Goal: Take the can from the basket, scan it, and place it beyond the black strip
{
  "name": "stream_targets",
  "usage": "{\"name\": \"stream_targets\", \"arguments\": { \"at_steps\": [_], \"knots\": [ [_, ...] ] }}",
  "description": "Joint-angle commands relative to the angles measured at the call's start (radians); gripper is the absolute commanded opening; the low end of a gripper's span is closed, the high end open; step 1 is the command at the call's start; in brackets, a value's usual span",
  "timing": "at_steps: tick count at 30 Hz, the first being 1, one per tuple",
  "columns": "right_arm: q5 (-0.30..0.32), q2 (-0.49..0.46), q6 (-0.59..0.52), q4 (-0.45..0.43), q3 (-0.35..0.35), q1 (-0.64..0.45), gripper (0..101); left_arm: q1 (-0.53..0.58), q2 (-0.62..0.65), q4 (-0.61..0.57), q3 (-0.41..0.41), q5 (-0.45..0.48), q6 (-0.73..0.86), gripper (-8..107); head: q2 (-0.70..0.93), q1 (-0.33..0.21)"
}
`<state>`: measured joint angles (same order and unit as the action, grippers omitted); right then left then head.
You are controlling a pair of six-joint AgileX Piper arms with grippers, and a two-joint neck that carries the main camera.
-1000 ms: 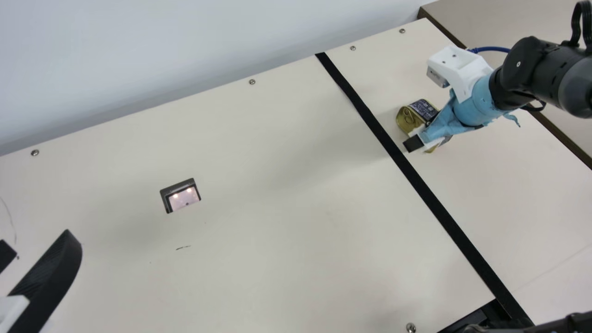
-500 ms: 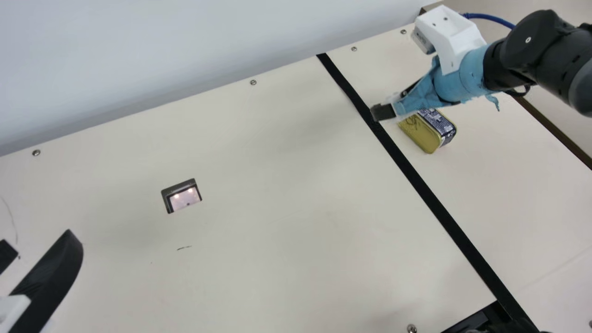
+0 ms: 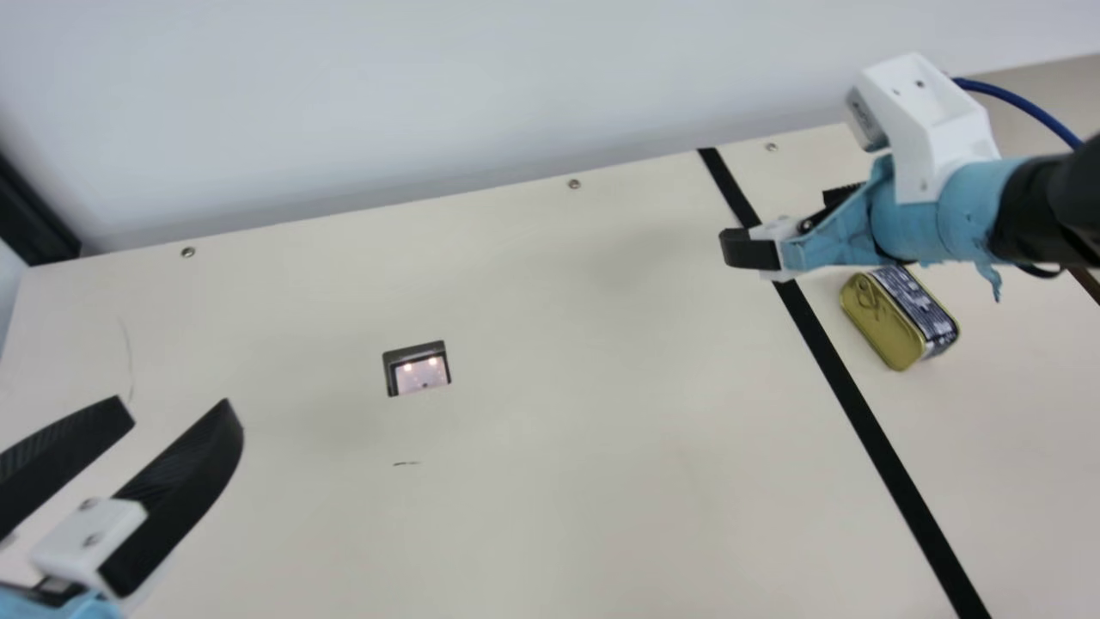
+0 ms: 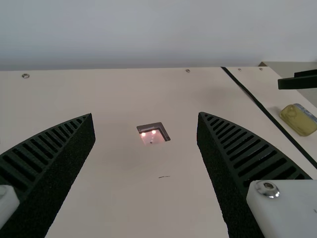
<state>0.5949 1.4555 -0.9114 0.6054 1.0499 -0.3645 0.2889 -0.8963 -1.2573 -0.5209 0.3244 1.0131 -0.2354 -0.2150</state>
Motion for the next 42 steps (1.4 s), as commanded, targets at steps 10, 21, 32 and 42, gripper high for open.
{"name": "stream_targets", "arguments": {
  "at_steps": [10,21,32,42],
  "knots": [
    [0.003,-0.022,-0.048,0.073,-0.022,0.038,101,0.000,0.000,0.000,0.000,0.000,0.000,90,0.187,0.002],
    [-0.010,-0.049,-0.082,0.122,-0.054,0.079,101,0.000,0.000,0.000,0.000,0.000,0.000,90,0.254,0.075],
    [-0.023,-0.058,-0.092,0.136,-0.063,0.085,101,0.000,0.000,0.000,0.000,0.000,0.000,90,0.254,0.075],
    [-0.026,-0.061,-0.064,0.114,-0.056,0.097,101,0.010,0.007,0.042,-0.006,-0.005,-0.048,90,0.254,0.075]
  ]
}}
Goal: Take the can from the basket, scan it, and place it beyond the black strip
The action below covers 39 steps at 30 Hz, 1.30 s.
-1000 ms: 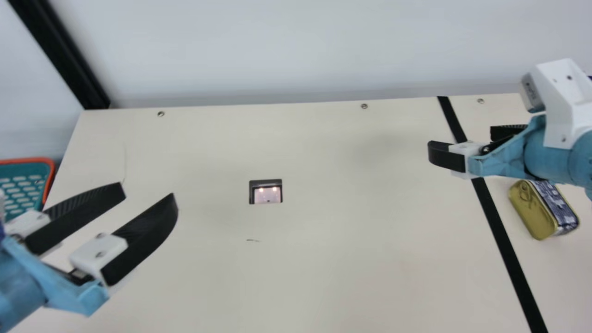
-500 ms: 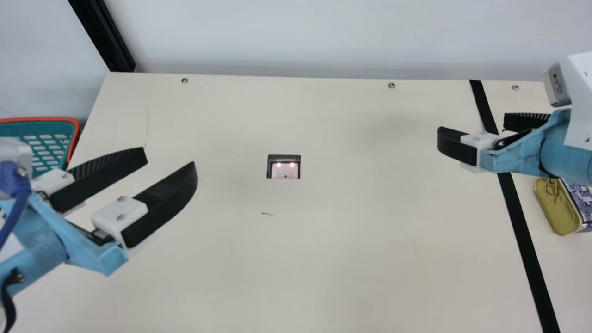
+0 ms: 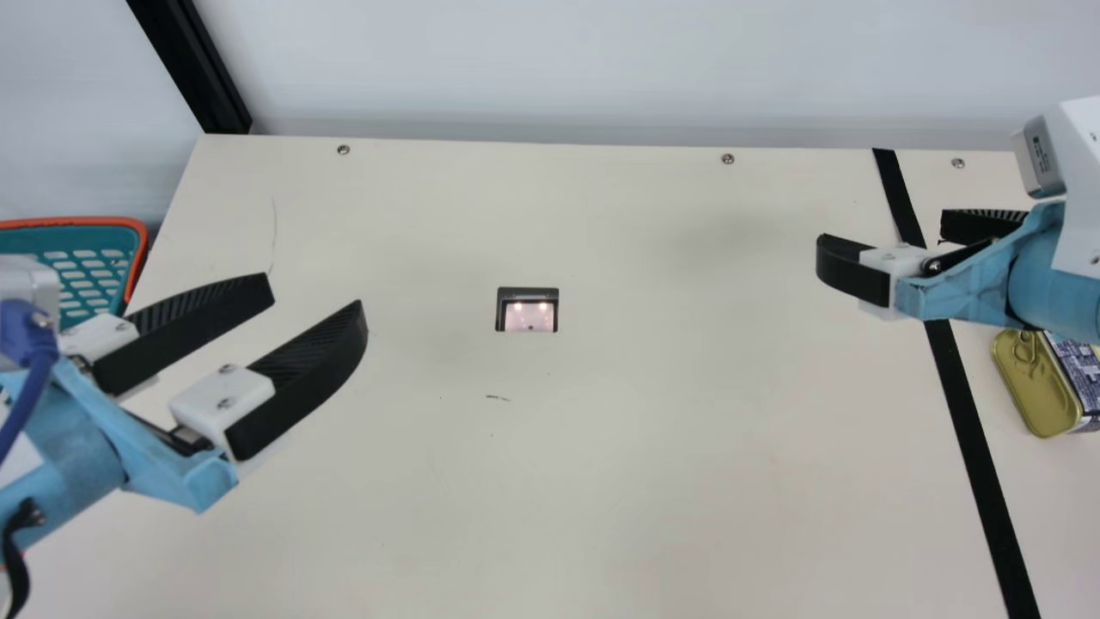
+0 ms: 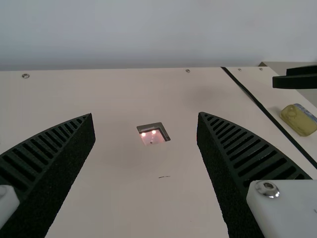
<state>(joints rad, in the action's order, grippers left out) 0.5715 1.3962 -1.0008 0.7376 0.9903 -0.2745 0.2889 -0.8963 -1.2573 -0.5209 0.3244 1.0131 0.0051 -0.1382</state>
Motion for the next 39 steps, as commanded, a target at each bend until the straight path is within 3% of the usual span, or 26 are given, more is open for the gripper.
{"name": "stream_targets", "arguments": {
  "at_steps": [1,7,14,20,28,39],
  "knots": [
    [-0.006,-0.003,0.027,-0.021,0.003,0.012,101,0.009,0.006,0.045,-0.006,-0.008,-0.047,90,0.013,-0.001],
    [-0.083,-0.031,0.038,-0.062,-0.012,0.065,101,0.012,0.026,0.155,-0.009,-0.081,-0.114,90,0.013,-0.001],
    [-0.217,-0.081,0.006,-0.079,-0.048,0.143,101,-0.004,0.062,0.340,0.004,-0.197,-0.197,90,0.013,-0.001],
    [-0.326,-0.143,-0.024,-0.080,-0.107,0.198,101,-0.031,0.108,0.476,0.031,-0.243,-0.270,90,0.013,-0.001],
    [-0.393,-0.243,-0.024,-0.062,-0.208,0.231,101,-0.078,0.213,0.609,0.085,-0.222,-0.397,90,0.013,-0.001],
    [-0.404,-0.391,-0.022,-0.016,-0.335,0.234,101,-0.155,0.460,0.752,0.217,-0.099,-0.572,90,0.013,-0.001]
  ]
}}
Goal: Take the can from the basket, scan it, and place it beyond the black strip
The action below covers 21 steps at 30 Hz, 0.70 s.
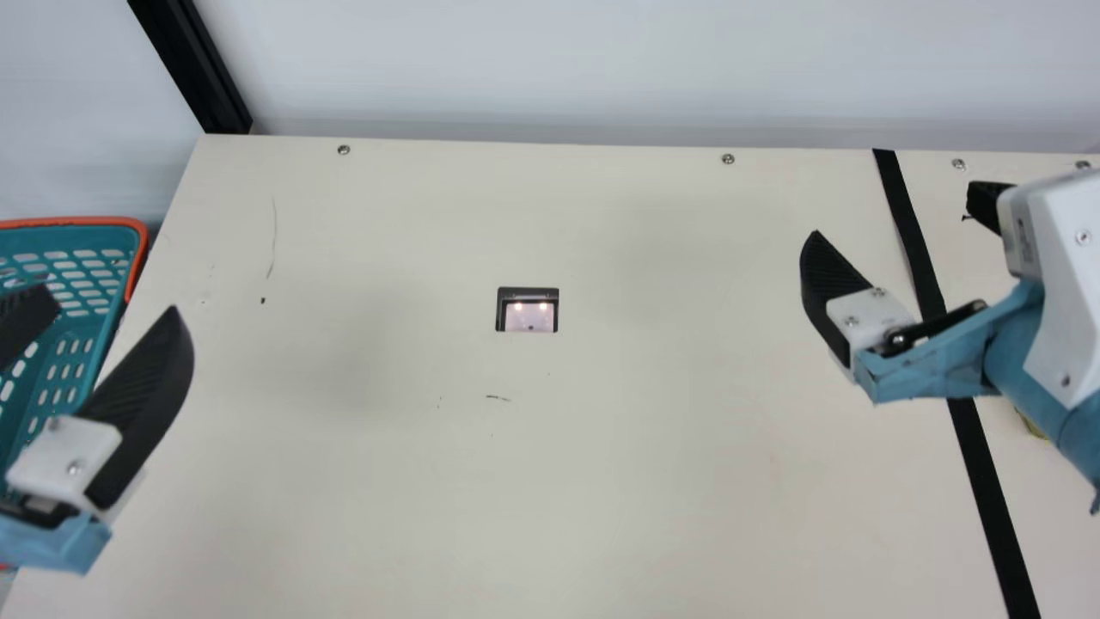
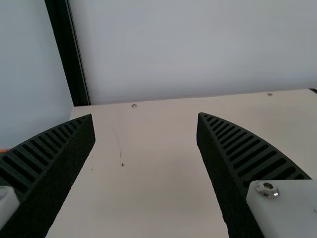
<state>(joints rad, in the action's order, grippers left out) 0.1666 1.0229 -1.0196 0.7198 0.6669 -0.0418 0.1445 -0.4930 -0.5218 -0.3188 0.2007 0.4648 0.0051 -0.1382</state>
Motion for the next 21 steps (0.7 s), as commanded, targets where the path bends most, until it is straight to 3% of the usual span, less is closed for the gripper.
{"name": "stream_targets", "arguments": {
  "at_steps": [1,6,7,14,21],
  "knots": [
    [0.000,-0.031,-0.004,0.006,-0.023,0.003,101,-0.021,0.084,0.032,0.025,0.043,-0.036,90,0.013,-0.001],
    [-0.015,-0.103,-0.005,0.024,-0.080,0.024,101,-0.072,0.212,0.104,0.057,0.140,-0.084,90,0.013,-0.001],
    [-0.021,-0.119,-0.004,0.026,-0.093,0.030,101,-0.059,0.147,0.081,0.053,0.105,-0.073,90,0.013,-0.001],
    [-0.059,-0.239,0.029,0.012,-0.190,0.072,101,-0.072,0.213,0.103,0.056,0.139,-0.083,90,0.013,-0.001],
    [-0.101,-0.353,0.101,-0.071,-0.282,0.090,101,-0.072,0.213,0.103,0.056,0.142,-0.083,90,0.013,-0.001]
  ]
}}
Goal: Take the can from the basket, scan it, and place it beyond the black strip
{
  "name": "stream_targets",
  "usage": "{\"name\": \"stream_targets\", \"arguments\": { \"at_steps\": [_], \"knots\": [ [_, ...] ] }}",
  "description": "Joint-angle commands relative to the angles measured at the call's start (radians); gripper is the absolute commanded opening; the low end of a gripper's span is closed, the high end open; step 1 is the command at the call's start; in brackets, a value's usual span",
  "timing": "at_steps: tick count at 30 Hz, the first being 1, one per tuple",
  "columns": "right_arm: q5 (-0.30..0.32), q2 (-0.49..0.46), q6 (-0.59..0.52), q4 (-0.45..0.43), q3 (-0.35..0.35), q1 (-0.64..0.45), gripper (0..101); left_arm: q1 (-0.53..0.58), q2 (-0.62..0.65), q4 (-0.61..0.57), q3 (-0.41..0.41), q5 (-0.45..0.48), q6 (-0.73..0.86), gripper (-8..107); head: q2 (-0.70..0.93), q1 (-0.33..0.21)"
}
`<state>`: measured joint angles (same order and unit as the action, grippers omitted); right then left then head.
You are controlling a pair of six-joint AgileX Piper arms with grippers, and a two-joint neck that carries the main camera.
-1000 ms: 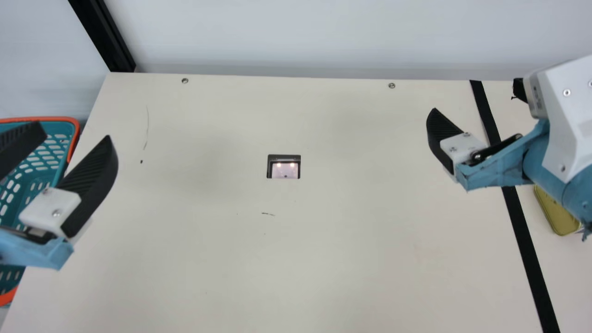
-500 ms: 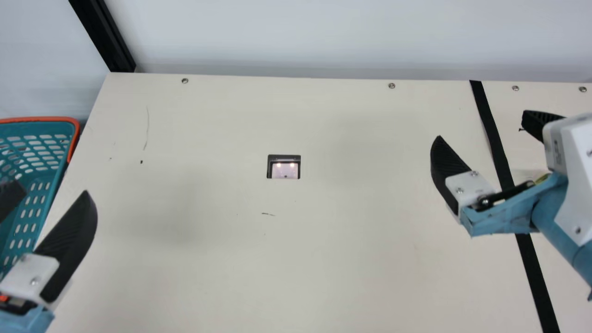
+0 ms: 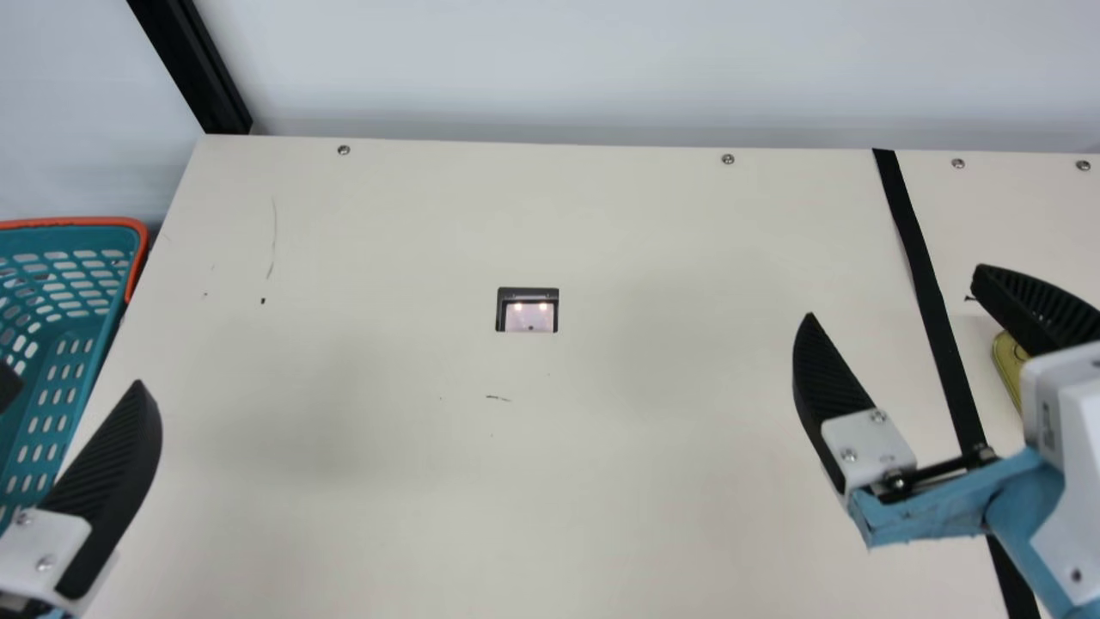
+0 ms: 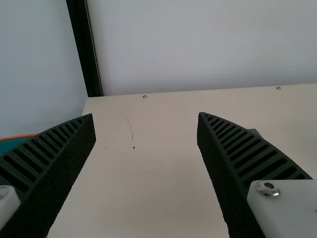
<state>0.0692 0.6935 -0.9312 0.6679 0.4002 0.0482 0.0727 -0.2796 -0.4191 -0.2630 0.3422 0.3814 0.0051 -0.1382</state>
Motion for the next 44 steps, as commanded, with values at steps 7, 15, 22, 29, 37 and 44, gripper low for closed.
{"name": "stream_targets", "arguments": {
  "at_steps": [7,15,22,29,37,44],
  "knots": [
    [0.038,-0.119,0.112,-0.111,-0.065,-0.043,101,0.000,0.000,0.000,0.000,0.000,0.000,90,0.013,-0.001],
    [0.178,-0.255,0.217,-0.215,-0.092,-0.125,101,0.000,0.000,0.000,0.000,0.000,0.000,90,0.013,-0.001],
    [0.235,-0.387,0.316,-0.291,-0.173,-0.136,101,0.000,0.000,0.000,0.000,0.000,0.000,90,0.013,-0.001],
    [0.255,-0.450,0.379,-0.334,-0.229,-0.119,101,0.000,0.000,0.000,0.000,0.000,0.000,90,0.013,-0.001],
    [0.257,-0.454,0.385,-0.334,-0.230,-0.119,101,0.000,0.000,0.000,0.000,0.000,0.000,90,0.013,-0.001],
    [0.257,-0.454,0.385,-0.334,-0.230,-0.119,101,0.000,0.000,0.000,0.000,0.000,0.000,90,0.013,-0.001]
  ]
}}
